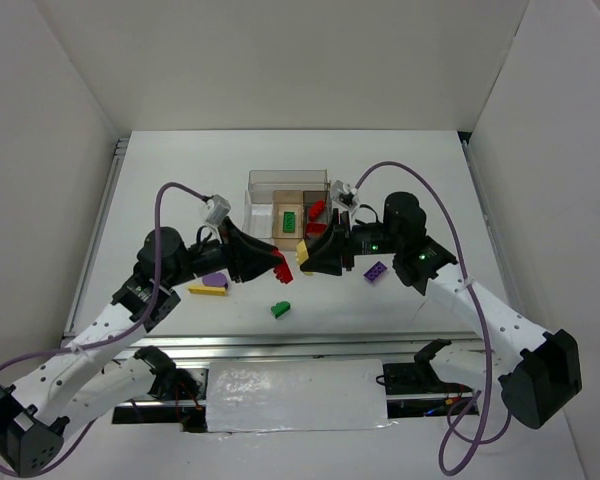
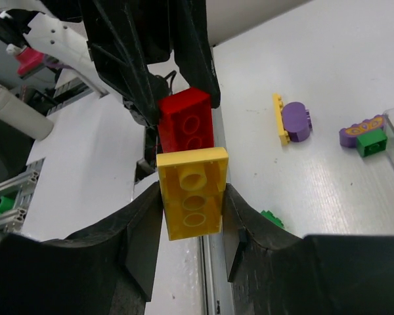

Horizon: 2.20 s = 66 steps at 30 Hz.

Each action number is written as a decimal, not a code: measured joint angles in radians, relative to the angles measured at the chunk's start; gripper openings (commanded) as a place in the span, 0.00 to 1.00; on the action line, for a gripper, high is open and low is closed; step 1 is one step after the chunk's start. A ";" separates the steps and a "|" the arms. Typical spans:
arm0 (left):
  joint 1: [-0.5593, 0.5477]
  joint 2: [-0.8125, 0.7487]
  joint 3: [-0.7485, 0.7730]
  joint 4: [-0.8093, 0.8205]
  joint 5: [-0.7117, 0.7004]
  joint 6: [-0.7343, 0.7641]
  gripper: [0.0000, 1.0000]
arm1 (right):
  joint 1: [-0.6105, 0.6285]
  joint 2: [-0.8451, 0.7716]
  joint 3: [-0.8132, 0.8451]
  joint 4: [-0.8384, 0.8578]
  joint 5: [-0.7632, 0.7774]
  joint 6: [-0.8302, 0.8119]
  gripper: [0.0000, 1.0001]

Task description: Sort the legos into containers by color

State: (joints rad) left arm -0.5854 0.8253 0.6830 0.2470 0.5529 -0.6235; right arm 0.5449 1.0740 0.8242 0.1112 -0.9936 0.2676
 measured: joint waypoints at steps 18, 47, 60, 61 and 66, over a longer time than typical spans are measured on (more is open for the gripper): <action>0.000 0.095 0.138 -0.228 -0.560 -0.009 0.00 | -0.026 0.172 0.116 -0.184 0.856 0.156 0.00; 0.002 -0.071 0.246 -0.536 -0.869 -0.032 0.00 | 0.170 1.109 1.000 -0.476 1.044 0.240 0.98; 0.002 0.397 0.297 -0.225 -0.728 0.005 0.00 | -0.061 0.051 0.252 -0.339 1.157 0.270 1.00; 0.001 0.470 0.318 -0.203 -0.708 0.018 0.00 | -0.060 -0.025 0.214 -0.344 1.164 0.269 1.00; -0.011 0.784 0.468 -0.108 -0.639 0.055 0.03 | -0.058 -0.238 0.112 -0.392 1.181 0.250 1.00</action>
State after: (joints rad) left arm -0.5964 1.6093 1.1511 0.1387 -0.0860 -0.5682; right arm 0.4870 0.8360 0.9360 -0.2810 0.1875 0.5179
